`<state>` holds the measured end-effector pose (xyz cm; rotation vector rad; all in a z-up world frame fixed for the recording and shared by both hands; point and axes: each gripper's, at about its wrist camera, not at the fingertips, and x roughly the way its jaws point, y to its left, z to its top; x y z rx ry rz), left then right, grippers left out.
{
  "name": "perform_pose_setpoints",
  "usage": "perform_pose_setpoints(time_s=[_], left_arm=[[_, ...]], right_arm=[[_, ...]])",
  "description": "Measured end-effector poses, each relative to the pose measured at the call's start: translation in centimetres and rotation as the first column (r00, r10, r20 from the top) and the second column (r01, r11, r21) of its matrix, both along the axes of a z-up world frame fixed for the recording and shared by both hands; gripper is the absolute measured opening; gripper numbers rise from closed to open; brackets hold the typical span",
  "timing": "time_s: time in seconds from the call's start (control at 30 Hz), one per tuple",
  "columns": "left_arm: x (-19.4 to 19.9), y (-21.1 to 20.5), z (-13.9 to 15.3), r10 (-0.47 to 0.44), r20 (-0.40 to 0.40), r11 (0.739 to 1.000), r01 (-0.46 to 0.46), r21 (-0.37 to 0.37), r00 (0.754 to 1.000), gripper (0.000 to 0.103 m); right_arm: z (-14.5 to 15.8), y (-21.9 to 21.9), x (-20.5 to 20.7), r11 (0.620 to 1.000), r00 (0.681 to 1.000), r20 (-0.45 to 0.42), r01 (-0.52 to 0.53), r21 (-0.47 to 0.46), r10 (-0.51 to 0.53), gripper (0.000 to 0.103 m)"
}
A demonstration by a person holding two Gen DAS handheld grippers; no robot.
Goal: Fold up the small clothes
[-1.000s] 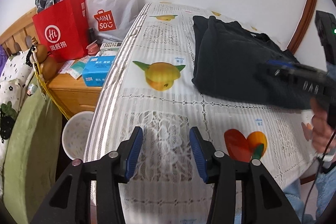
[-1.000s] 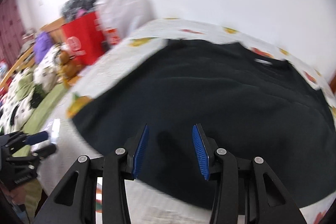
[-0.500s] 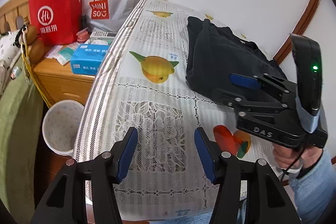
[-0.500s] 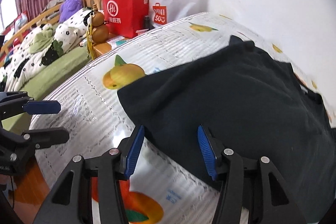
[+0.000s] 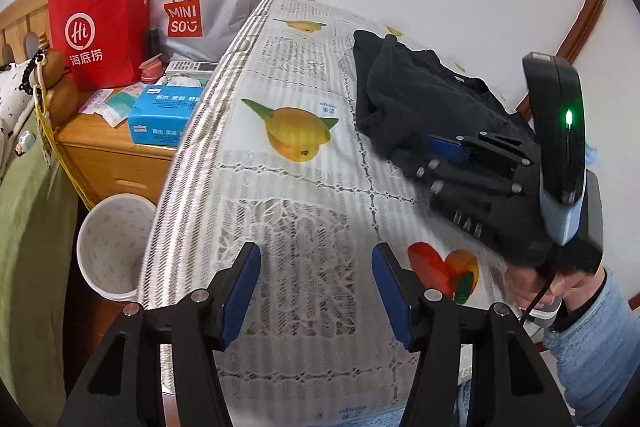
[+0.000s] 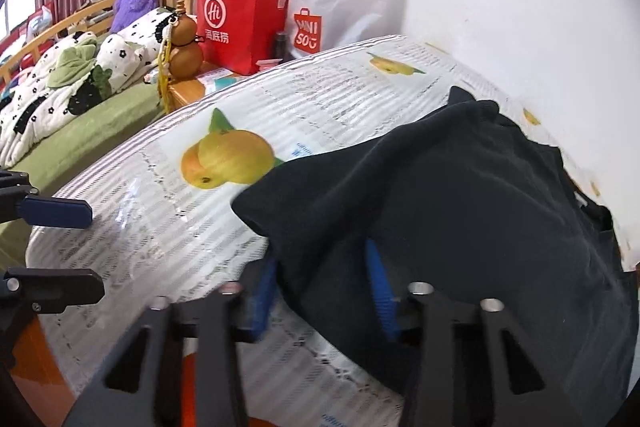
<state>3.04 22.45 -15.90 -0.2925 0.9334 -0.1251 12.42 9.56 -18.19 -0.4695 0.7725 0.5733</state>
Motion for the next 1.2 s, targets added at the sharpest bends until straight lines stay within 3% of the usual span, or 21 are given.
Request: perform_pose_setpoints(time_s=[0.07,0.17,0.4,0.6,0.77,0.97,1.2], left_arm=[[0.2,-0.4,0.0,-0.012,-0.002,1.0,0.012,-0.007,1.0,0.056],[0.7,-1.3,0.0,-0.024,-0.008,1.0,0.024,0.015,1.0,0.056],[1.7,-3.3,0.3,-0.045,-0.015,0.999,0.046,0.019,0.999,0.056],[3.0,-6.2,0.9,-0.091,-0.004,0.996,0.091,0.017,0.996,0.056],[4.0,-9.8,1.2,-0.156,0.002,0.986,0.155,0.052,0.988,0.056],[4.9,-14.3,1.6,-0.233,0.017,0.97,0.231,0.074,0.972,0.056],[6.9,-19.6,2.4,-0.286,0.057,0.957,0.282,0.075,0.956,0.061]], right_arm=[[0.6,-1.1,1.2,0.997,0.997,-0.071,0.024,0.079,-0.019,0.019],[2.9,-4.0,3.0,0.963,0.988,-0.146,0.092,0.253,-0.057,0.016],[10.1,-12.0,3.4,0.842,0.982,-0.052,0.185,0.507,-0.184,0.016],[11.5,-20.3,3.1,0.724,0.936,-0.031,0.291,0.625,-0.349,0.016],[9.0,-26.0,3.2,0.648,0.873,-0.097,0.424,0.633,-0.477,0.016],[4.5,-30.4,3.2,0.633,0.822,-0.202,0.546,0.55,-0.533,0.016],[2.0,-32.8,3.0,0.647,0.827,-0.272,0.556,0.522,-0.491,0.018]])
